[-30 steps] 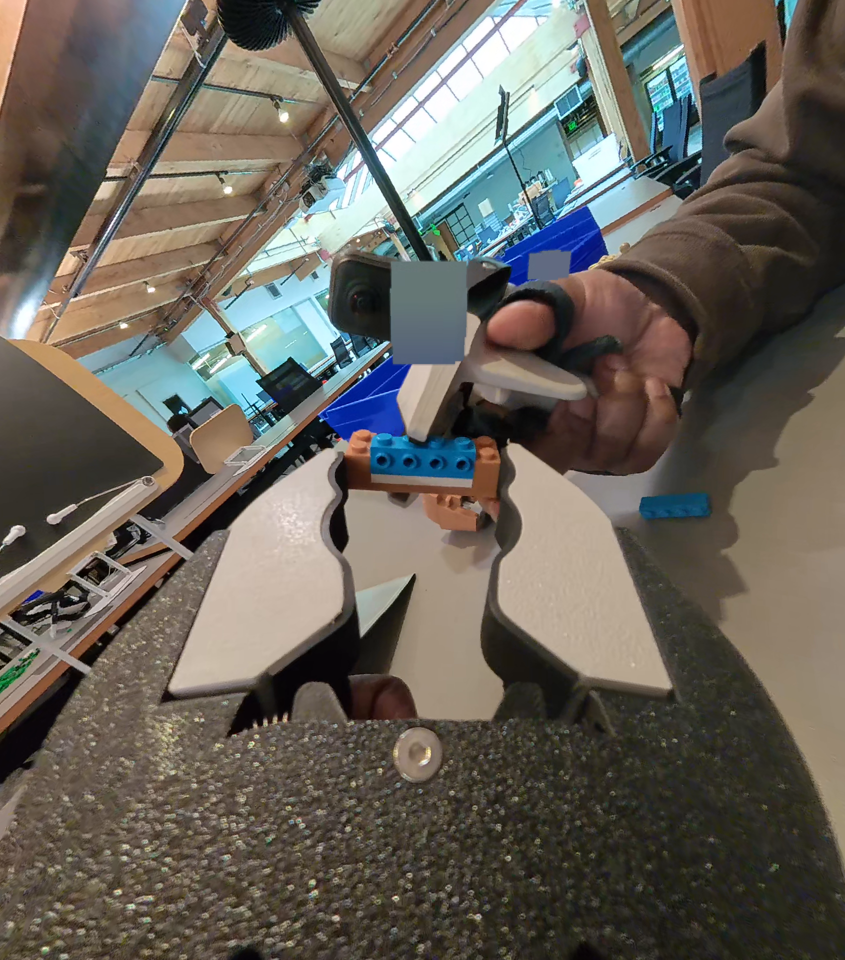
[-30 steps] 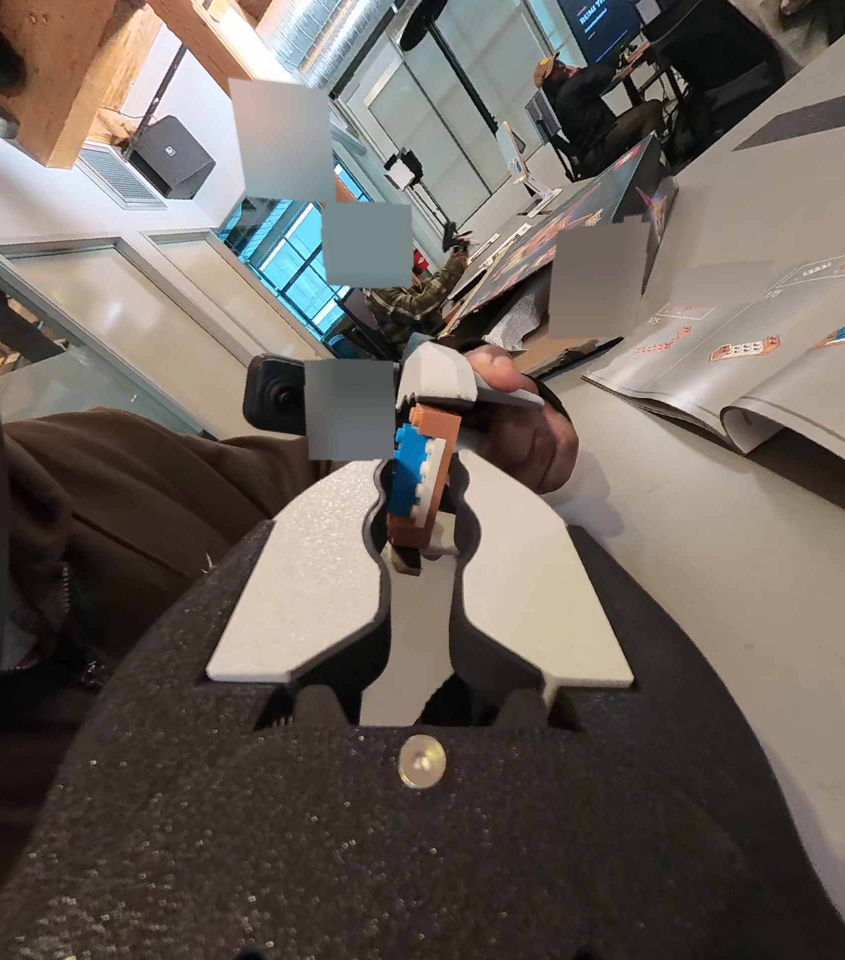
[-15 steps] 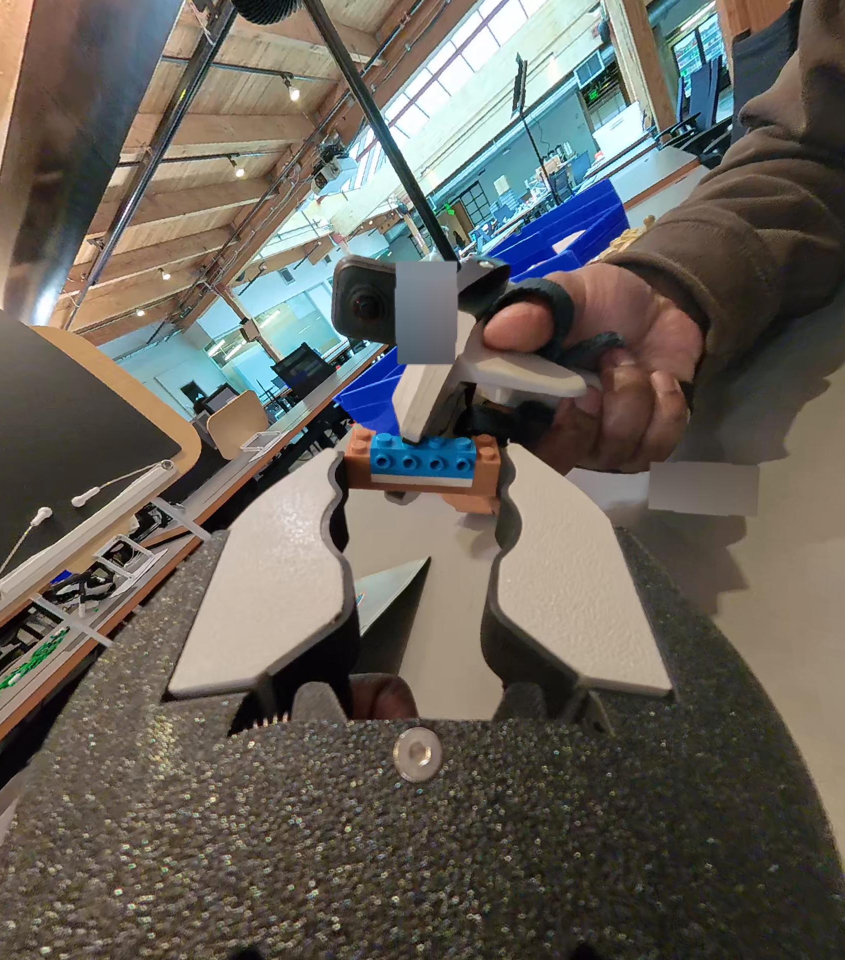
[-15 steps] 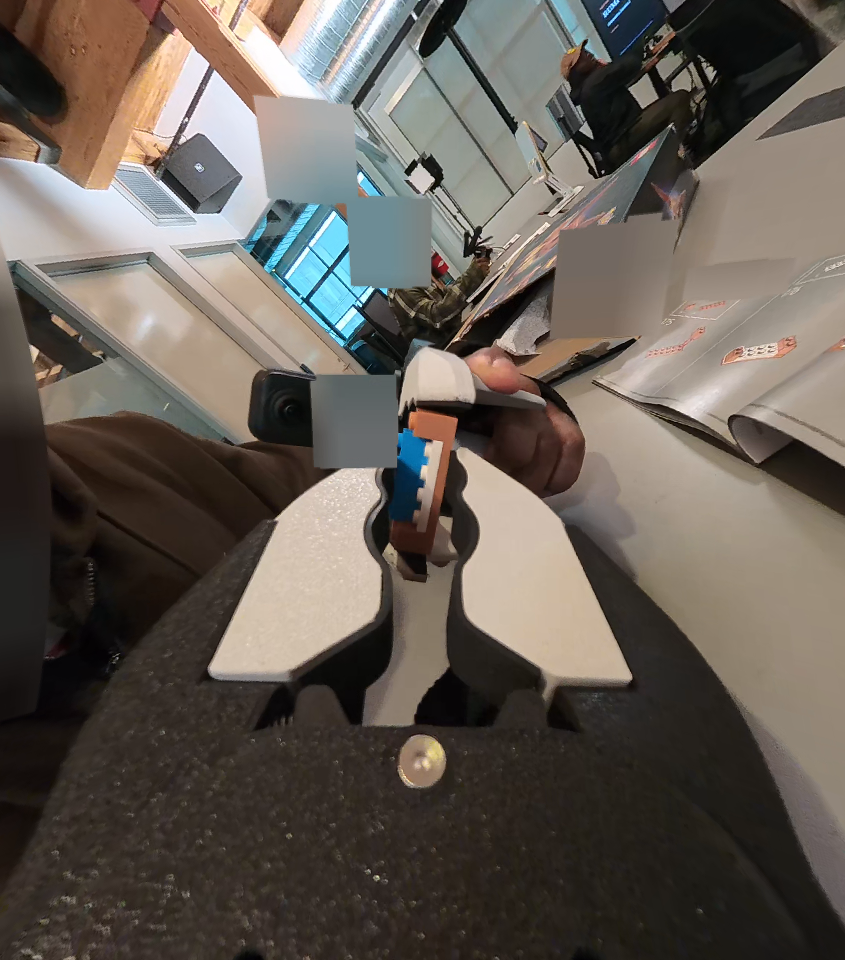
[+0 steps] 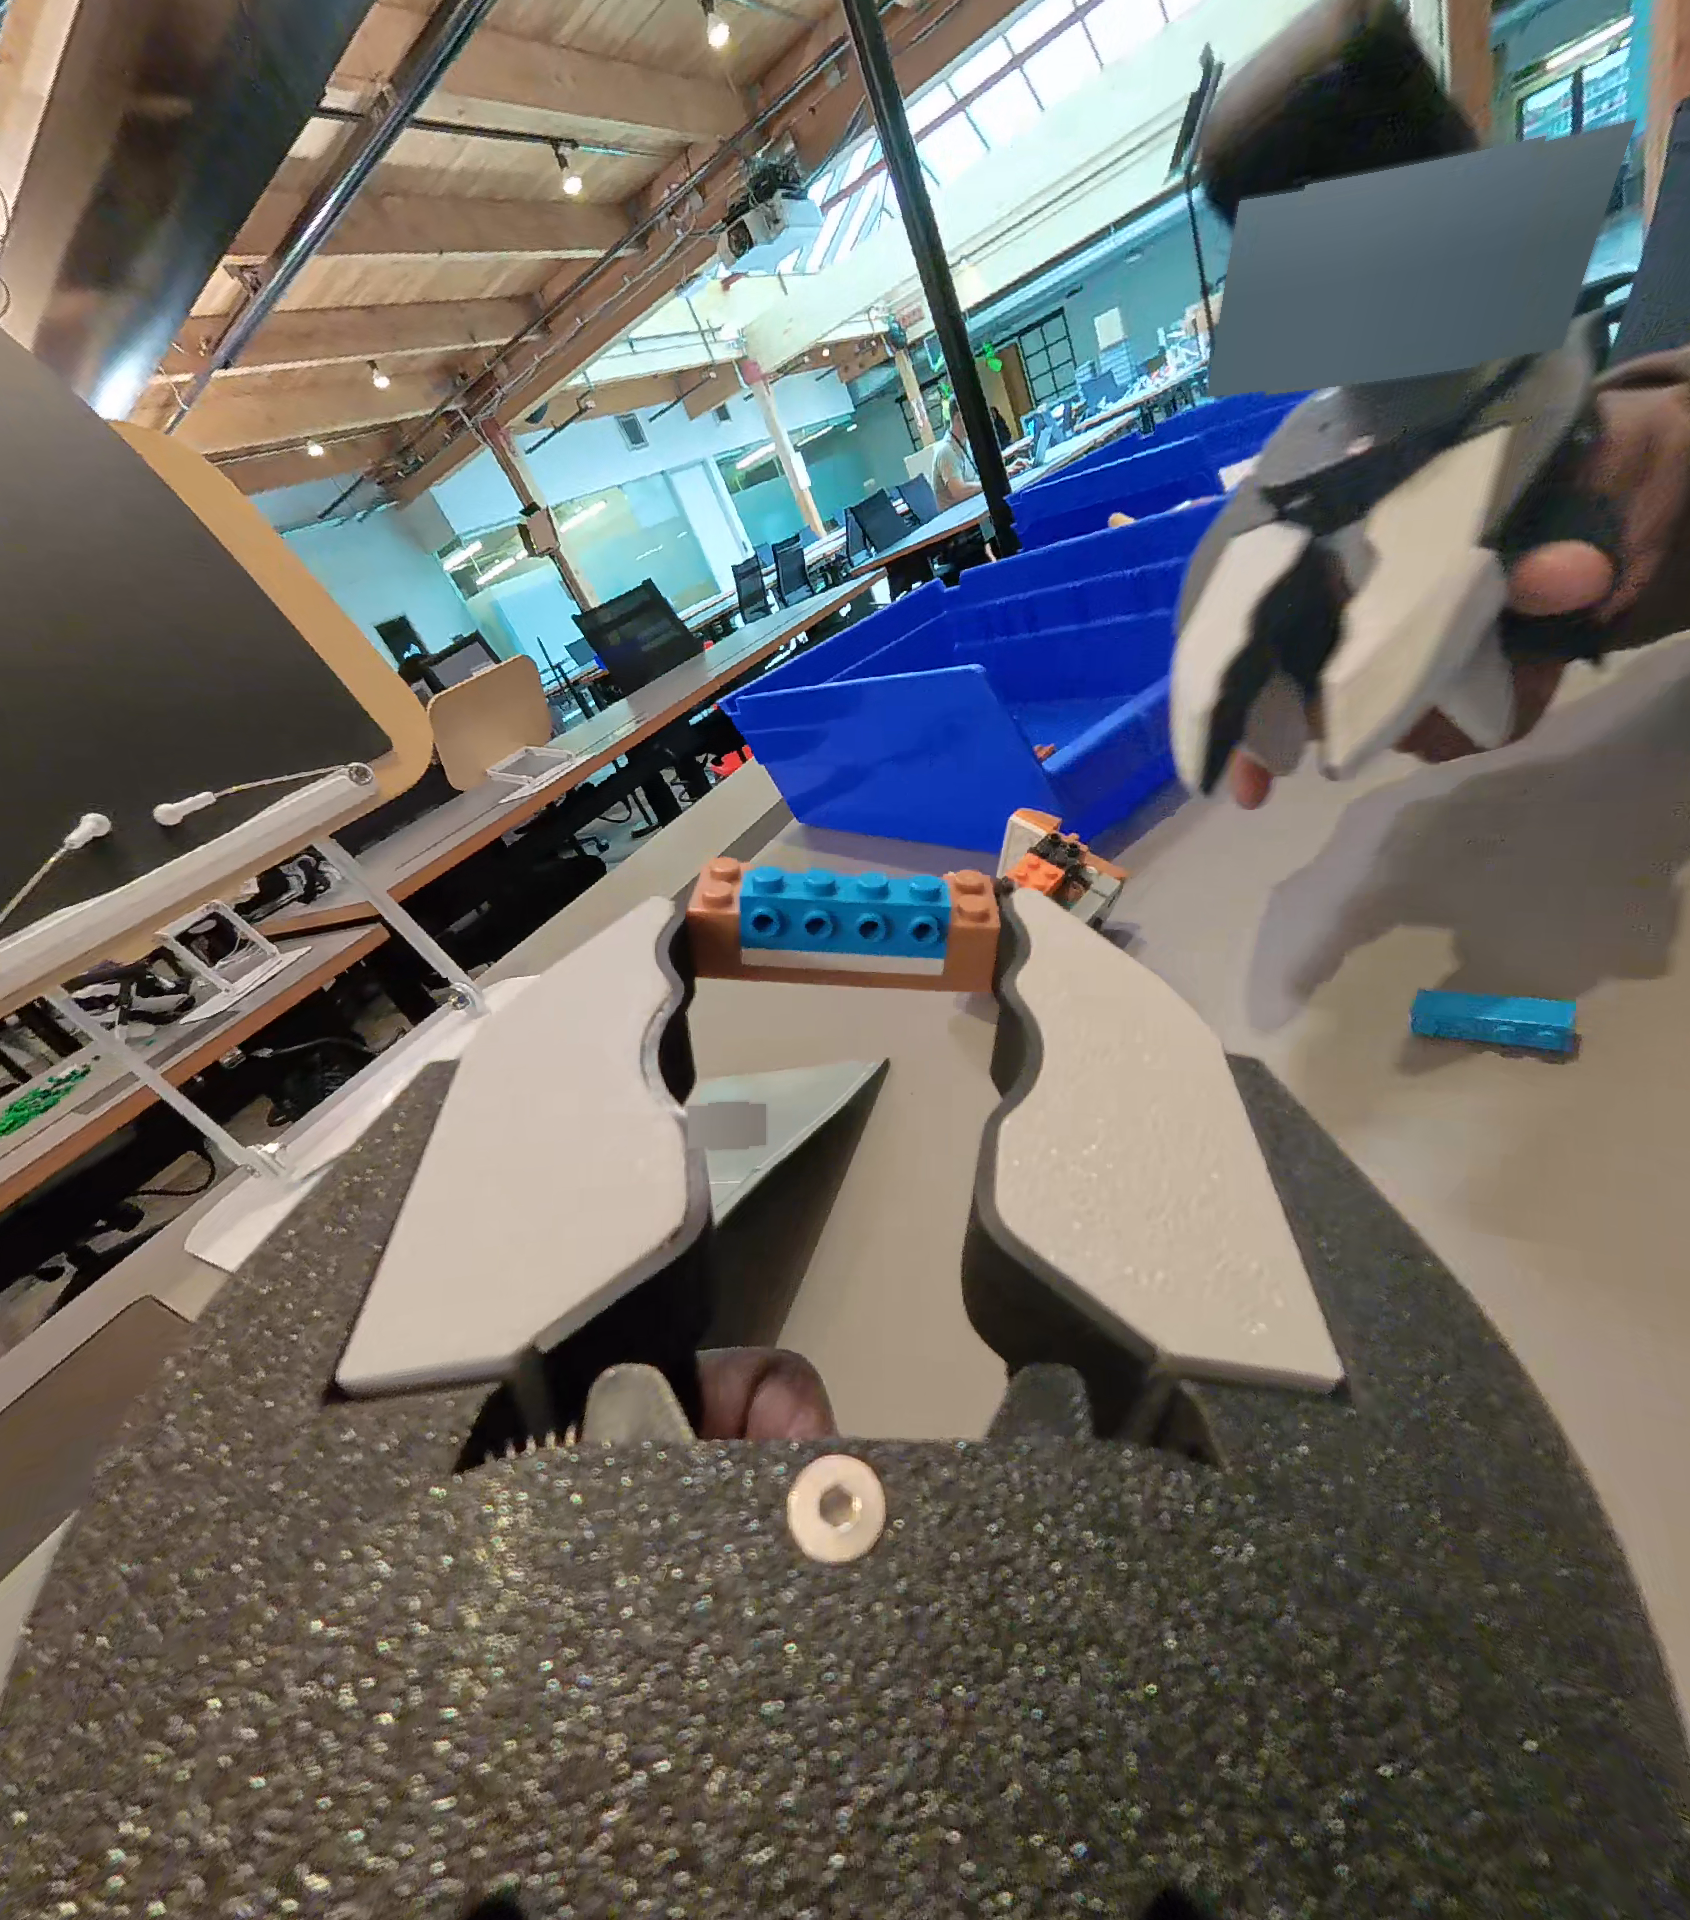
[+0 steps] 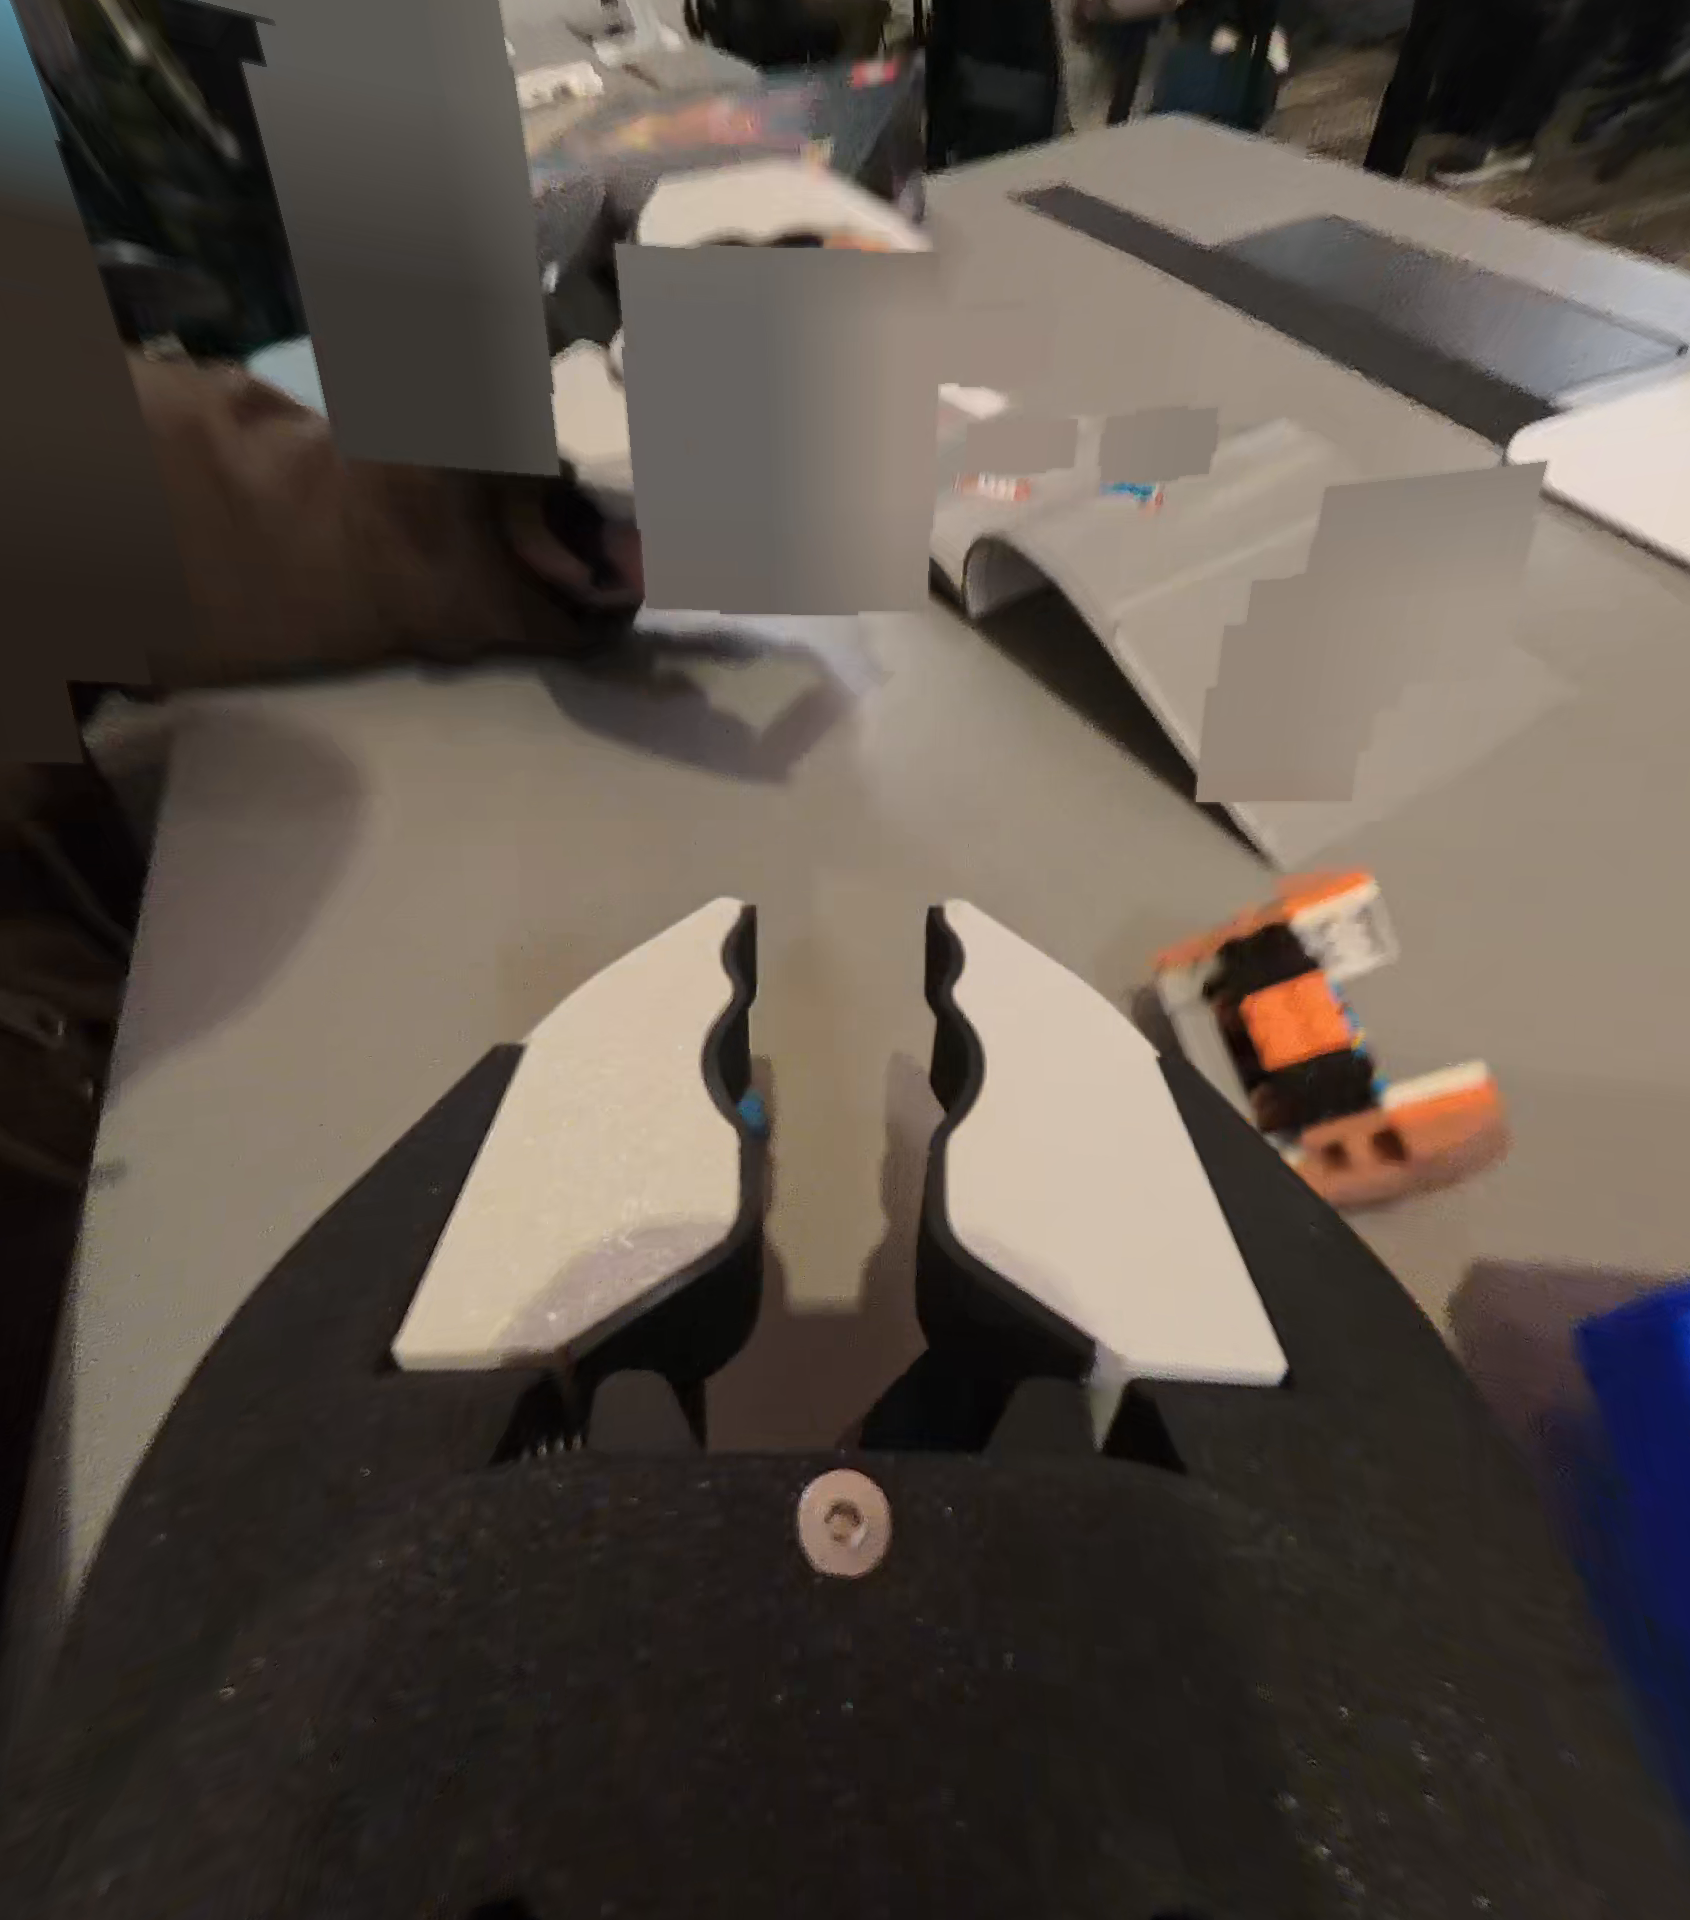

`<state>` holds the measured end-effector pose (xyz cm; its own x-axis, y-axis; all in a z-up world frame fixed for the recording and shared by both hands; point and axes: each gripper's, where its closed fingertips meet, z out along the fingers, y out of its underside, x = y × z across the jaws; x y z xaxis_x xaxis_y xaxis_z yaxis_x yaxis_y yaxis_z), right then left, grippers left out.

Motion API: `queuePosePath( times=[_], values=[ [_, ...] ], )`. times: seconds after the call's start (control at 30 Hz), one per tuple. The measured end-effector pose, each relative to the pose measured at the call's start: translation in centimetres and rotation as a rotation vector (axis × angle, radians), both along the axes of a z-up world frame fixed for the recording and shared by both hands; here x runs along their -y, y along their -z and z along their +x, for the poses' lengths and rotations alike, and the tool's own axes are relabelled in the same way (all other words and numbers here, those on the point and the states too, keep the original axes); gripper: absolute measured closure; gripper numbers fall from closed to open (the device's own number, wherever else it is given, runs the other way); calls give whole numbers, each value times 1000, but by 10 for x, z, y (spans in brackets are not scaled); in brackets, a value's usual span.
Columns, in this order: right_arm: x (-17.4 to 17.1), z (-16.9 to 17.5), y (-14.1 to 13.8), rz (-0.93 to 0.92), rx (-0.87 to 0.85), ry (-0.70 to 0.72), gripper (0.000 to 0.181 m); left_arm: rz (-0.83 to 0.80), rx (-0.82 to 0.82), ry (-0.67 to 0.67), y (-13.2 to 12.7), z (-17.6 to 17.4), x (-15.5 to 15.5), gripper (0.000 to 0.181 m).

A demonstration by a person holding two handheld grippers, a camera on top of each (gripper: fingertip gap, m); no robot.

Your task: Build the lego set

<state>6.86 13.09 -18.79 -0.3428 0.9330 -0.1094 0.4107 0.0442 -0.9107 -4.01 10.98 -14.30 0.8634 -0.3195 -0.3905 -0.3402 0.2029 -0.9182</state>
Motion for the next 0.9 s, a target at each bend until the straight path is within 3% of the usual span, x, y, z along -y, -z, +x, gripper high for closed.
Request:
queuePosePath(
  times=[0.2, 0.4, 0.5, 0.6, 0.7, 0.9],
  values=[
    [35, 15, 27, 115, 166, 11, 147, -28, -14, 16, 6, 5, -1, 125],
    [34, 15, 62, 262, 337, 91, 137, -112, -35, 167, 17, 28, 7, 126],
    [34, 15, 75, 277, 382, 94, 140, -311, -73, 275, 48, 43, 14, 125],
    [32, 15, 74, 277, 379, 122, 146, -544, -220, 267, 89, 40, 24, 125],
    [31, 16, 74, 287, 367, 144, 147, -686, -258, 264, 106, 38, 34, 125],
    [35, 6, 62, 233, 273, 143, 147, -892, -184, 298, 119, 34, 50, 125]
  ],
)
